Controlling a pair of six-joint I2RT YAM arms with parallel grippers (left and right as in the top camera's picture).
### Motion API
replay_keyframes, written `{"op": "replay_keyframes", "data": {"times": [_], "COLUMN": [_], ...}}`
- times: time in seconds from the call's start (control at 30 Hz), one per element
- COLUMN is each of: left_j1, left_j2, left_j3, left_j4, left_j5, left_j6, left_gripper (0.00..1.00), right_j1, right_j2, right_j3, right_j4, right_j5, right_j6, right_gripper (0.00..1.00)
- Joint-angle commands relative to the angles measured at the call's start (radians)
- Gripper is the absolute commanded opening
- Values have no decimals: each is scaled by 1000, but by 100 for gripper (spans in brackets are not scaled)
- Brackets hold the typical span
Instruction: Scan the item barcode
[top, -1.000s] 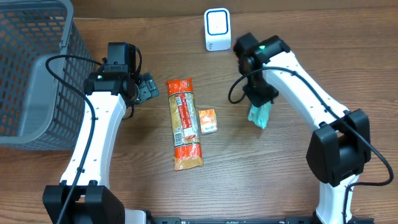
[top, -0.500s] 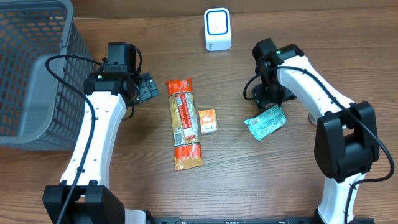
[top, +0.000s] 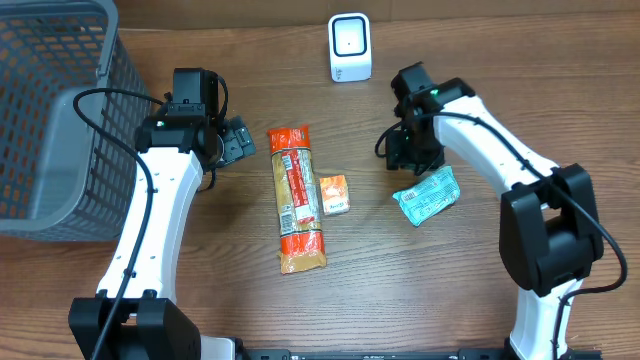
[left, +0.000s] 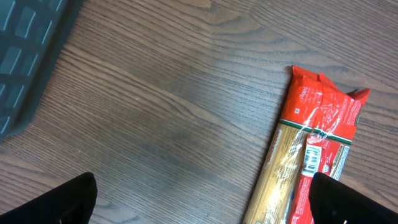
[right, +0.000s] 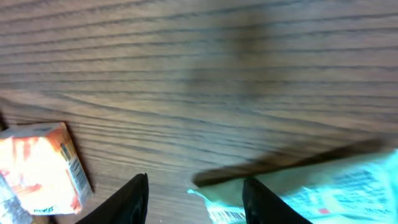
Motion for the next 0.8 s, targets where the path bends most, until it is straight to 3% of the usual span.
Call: {"op": "replay_keyframes", "data": {"times": [0.0, 0.27, 0.77], "left_j1": [0, 0, 0], "left_j2": [5, 5, 5], "left_j3": [2, 2, 2], "left_j4": [1, 1, 1], "left_j5": [-10, -10, -10], "left_j6": [11, 11, 11], "left_gripper": [100, 100, 100], "right_j1": [23, 23, -69], "right_j2": [-5, -4, -5], "right_j3": [-56, -217, -241], "right_j4": [43, 135, -92], "right_j5": [42, 71, 316], "right_j6": [61, 60, 108], "right_gripper": [49, 50, 51]}}
